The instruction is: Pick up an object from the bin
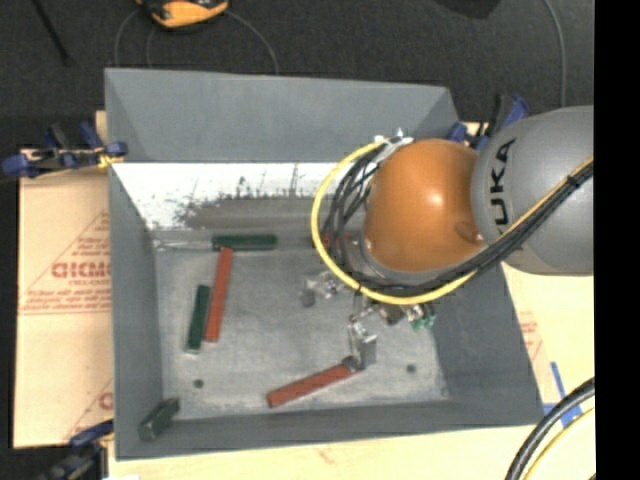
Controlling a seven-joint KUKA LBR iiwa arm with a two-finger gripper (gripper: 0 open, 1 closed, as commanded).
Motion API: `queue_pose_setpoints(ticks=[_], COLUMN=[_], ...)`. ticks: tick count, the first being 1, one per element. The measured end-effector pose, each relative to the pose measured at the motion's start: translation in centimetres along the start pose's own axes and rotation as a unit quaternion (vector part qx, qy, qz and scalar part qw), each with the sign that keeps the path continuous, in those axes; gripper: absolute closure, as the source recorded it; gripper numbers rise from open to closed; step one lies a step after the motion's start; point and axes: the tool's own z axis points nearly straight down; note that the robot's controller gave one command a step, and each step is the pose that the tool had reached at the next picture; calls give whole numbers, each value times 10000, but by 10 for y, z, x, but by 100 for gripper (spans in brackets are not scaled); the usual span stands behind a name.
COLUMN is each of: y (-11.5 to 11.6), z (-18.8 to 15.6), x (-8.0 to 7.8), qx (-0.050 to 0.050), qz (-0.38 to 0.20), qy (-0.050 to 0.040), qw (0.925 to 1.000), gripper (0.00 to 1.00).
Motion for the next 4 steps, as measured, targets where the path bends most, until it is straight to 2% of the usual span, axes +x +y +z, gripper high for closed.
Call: queue_pose_setpoints(ticks=[1, 2, 3, 4], y=[16, 26, 19, 19], z=[26, 83, 97, 97], x=[20, 27, 41, 41], qx=[-7, 2, 1, 1], qz=[128, -1115, -1173, -1172], qy=[-4, -9, -23, -23], qw=[9999, 9938, 9931, 9931], gripper=[0, 0, 100, 100])
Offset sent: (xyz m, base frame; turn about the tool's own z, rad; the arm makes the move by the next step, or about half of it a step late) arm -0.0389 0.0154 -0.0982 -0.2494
